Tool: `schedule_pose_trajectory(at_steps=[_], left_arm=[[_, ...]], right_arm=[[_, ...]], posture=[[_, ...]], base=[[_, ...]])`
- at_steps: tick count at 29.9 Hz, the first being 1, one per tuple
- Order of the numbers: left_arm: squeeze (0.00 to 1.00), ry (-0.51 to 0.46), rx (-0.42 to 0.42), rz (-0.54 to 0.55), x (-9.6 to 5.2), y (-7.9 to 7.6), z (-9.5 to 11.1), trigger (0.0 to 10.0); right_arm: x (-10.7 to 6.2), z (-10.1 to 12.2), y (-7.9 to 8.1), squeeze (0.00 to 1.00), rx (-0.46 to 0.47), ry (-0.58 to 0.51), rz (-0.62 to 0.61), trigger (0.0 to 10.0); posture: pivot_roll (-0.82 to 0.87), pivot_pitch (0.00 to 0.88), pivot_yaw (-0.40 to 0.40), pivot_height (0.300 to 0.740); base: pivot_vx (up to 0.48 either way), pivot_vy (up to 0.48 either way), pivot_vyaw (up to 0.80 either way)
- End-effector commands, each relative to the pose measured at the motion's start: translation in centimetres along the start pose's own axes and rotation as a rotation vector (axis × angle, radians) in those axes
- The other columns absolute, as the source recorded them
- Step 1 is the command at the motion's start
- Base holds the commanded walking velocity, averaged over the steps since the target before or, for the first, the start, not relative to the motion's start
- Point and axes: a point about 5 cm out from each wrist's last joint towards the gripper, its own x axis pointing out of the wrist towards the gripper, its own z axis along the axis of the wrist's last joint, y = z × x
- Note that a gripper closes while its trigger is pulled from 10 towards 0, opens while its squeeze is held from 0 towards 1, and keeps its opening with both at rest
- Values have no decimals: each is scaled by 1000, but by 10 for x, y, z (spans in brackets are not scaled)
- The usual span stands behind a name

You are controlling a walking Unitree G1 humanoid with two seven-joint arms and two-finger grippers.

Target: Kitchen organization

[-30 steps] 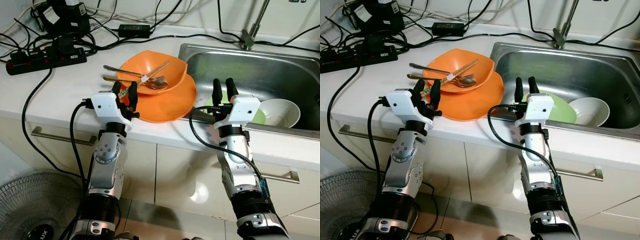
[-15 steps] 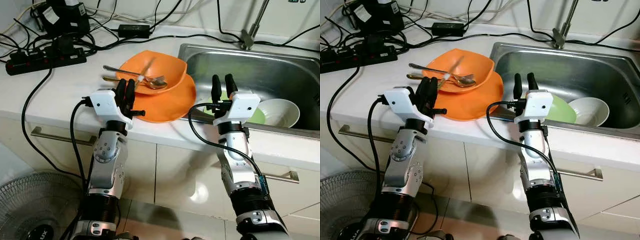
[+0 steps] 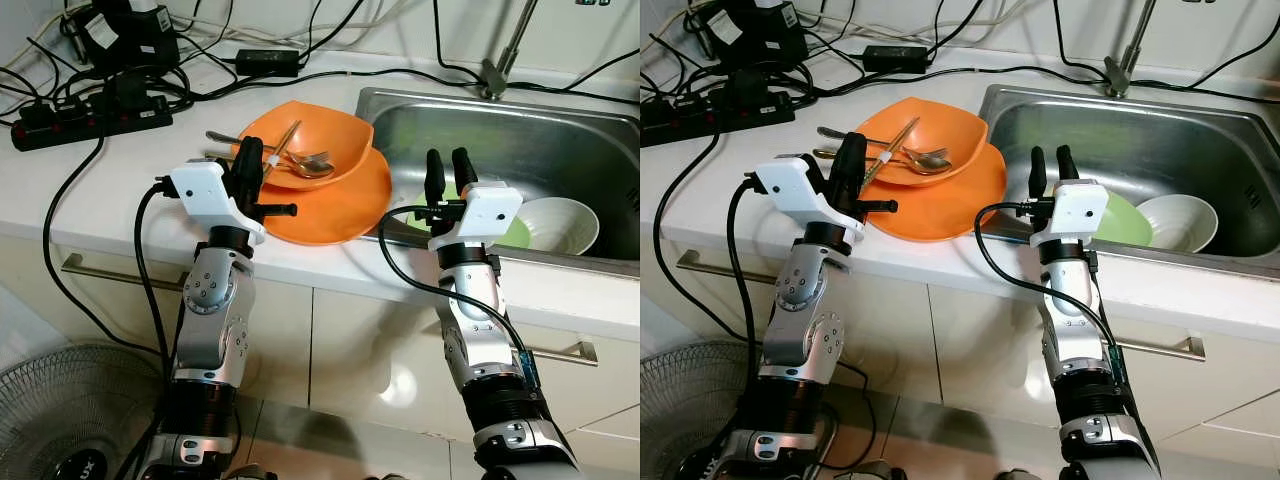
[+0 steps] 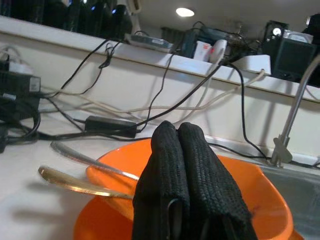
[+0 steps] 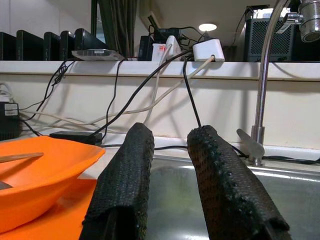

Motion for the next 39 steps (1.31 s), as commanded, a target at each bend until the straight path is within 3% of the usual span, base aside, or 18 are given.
schedule_pose_trajectory(at_steps=[1,5,6,18,29,39], left_arm=[[0,-20,75,-60,2,-10,7,10000],[0,-27,153,-43,0,-8,7,10000],[1000,-34,168,-29,-1,-5,7,10000],[1000,-95,246,-34,-2,-7,19,10000],[1000,-9,267,9,-25,6,-5,10000],[1000,15,270,22,-33,9,-12,10000]], right_arm=[[3,1,-1,0,3,-4,-9,10000],[2,0,-1,0,4,-1,-9,10000],[2,0,-1,0,3,2,-9,10000],[0,-2,0,0,5,10,-8,10000],[-1,-4,3,0,12,17,2,10000],[-1,-6,4,0,14,21,13,10000]], posture=[[95,39,6,740],[95,42,7,740],[97,42,5,740],[102,48,5,740],[111,44,-2,740],[115,35,-8,740]], base=[[0,0,0],[0,0,0],[0,0,0],[0,0,0],[0,0,0],[0,0,0]])
